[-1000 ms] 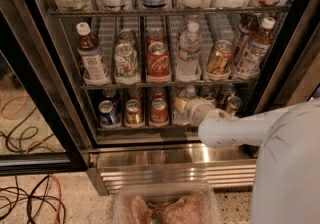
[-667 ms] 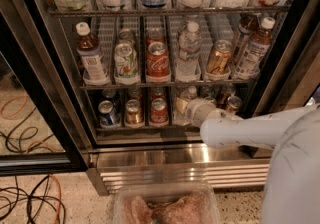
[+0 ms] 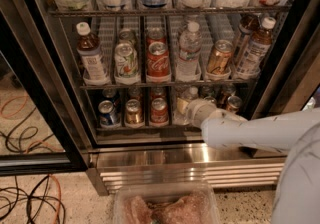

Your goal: Pick water bottle from bottom shelf of fridge

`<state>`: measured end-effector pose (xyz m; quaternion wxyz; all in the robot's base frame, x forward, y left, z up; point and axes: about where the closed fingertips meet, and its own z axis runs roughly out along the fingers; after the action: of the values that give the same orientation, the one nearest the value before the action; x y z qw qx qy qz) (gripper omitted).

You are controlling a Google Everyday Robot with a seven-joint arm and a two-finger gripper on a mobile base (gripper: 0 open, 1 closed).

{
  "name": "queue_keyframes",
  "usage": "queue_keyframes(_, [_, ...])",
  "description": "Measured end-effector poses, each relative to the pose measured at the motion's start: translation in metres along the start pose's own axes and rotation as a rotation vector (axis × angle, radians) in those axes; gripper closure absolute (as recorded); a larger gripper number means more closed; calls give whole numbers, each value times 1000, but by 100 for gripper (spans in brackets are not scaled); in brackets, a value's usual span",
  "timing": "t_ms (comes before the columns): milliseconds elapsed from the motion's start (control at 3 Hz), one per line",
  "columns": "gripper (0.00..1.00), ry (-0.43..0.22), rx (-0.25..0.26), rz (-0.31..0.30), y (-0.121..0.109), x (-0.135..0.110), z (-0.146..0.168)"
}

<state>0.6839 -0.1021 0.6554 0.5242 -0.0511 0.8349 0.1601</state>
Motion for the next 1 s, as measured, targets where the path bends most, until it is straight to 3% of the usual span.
queue_keyframes(1000, [100,7,-25,12,6,-3,-9])
